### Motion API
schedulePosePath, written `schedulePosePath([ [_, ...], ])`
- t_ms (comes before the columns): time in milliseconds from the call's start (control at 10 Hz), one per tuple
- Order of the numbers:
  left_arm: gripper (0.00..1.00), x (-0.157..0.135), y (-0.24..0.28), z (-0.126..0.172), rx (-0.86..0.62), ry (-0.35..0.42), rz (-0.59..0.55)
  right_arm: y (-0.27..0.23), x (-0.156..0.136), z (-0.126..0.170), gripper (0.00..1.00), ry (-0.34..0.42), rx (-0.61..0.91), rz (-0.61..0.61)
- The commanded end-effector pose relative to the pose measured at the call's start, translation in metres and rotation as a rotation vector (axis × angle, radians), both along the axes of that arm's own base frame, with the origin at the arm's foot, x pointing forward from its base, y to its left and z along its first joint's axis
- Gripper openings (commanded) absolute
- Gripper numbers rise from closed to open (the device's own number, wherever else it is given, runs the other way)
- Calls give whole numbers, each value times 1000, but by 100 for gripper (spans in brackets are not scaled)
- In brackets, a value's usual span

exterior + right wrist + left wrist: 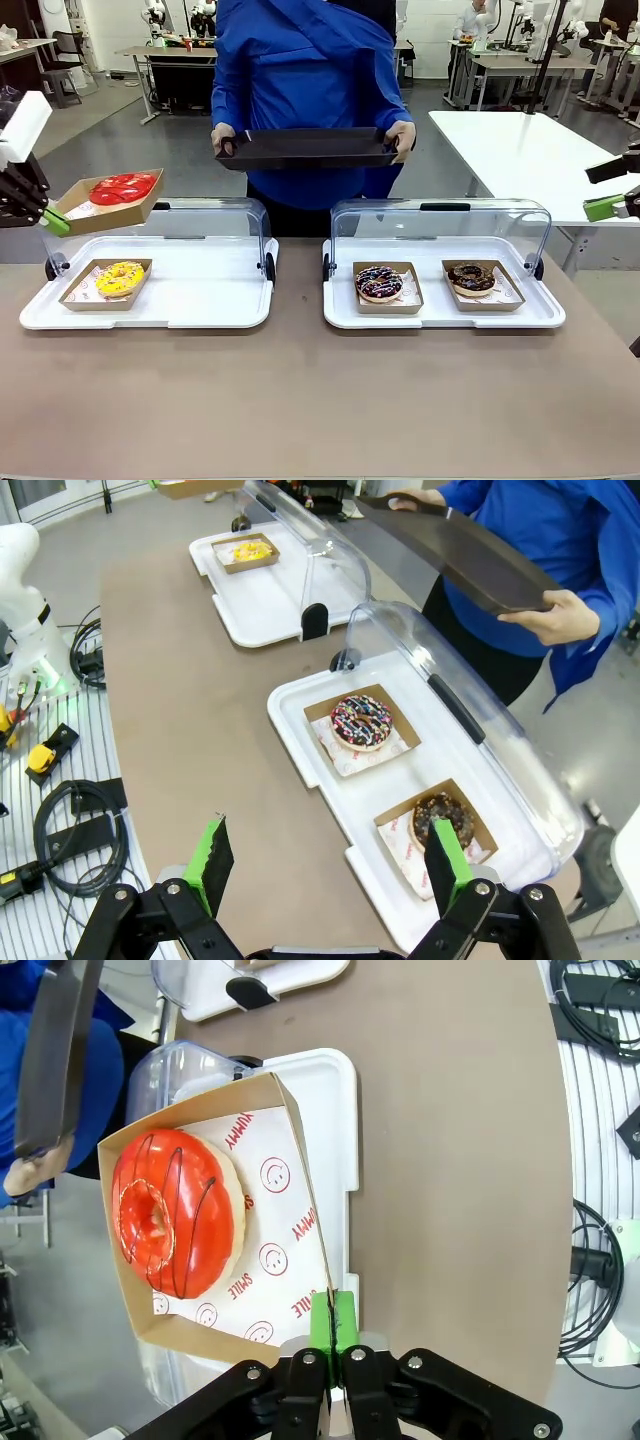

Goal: Provide the desired donut to the person.
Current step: Place the picked Paper togo box onto the Handle tray extended by the person.

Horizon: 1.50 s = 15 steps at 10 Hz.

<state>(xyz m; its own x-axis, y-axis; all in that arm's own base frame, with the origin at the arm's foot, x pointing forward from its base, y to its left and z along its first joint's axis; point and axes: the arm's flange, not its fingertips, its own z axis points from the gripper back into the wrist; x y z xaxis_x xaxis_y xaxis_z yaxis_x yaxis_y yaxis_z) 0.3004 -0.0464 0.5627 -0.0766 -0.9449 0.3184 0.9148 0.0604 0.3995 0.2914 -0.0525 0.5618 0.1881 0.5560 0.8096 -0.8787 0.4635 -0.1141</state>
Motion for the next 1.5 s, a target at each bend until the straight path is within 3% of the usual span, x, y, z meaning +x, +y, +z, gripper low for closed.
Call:
schedulePosePath([
  [0,0,-23,2,-32,-15,-28,-1,2,2,0,100,-3,28,11],
  [900,0,-6,-4,-31,0,4,-38,2,2,0,100,-3,28,11],
  [1400,0,4,-29,-12,33,-34,-54,2,2,0,100,-3,28,11],
])
